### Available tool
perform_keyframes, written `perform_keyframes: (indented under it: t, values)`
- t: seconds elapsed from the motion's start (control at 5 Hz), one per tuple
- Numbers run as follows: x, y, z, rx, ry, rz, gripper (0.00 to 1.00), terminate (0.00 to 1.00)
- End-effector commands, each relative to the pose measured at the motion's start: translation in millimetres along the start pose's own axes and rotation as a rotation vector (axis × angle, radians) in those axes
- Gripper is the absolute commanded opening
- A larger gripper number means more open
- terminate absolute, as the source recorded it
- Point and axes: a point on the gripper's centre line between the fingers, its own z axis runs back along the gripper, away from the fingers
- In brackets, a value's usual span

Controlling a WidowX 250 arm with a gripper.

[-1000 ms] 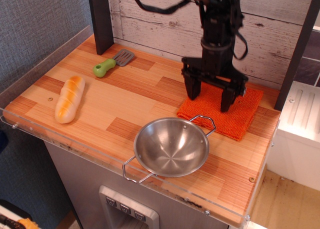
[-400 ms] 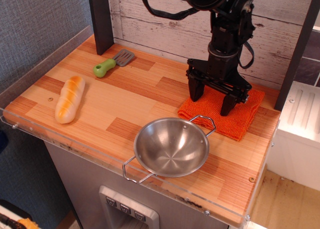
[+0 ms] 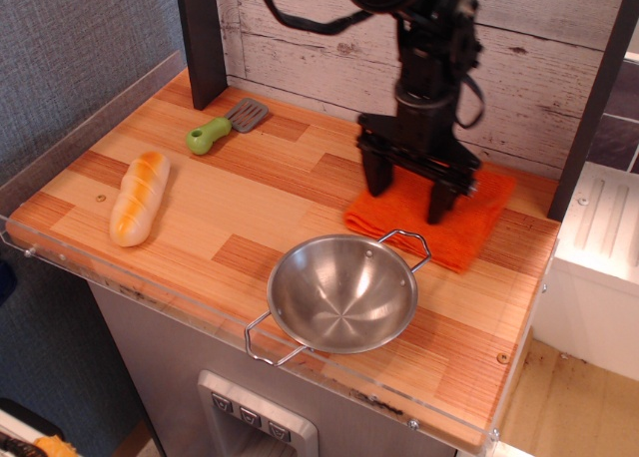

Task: Slide the orange cloth to the right.

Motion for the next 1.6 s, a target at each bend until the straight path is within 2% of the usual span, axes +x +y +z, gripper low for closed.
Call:
perform_keyframes:
  t: [0.0, 0.4, 0.6, 0.8, 1.0, 1.2, 1.4]
  values:
    - [-3.4, 84.5, -1.1, 0.118, 0.051, -0.005, 1.00, 0.00]
    - [-2.0, 123.7, 3.6, 0.130, 0.064, -0.003, 1.00, 0.00]
    - [-5.9, 137.1, 5.3, 0.093, 0.047, 0.037, 1.00, 0.00]
    - [-2.7, 129.5, 13.7, -0.015, -0.027, 0.002, 1.00, 0.00]
    - [7.7, 117.7, 49.1, -0.059, -0.125, -0.069, 1.00, 0.00]
    - [11.9, 117.6, 89.1, -0.066, -0.205, -0.104, 1.00, 0.00]
    - [5.8, 117.1, 119.0, -0.020, -0.206, -0.119, 1.00, 0.00]
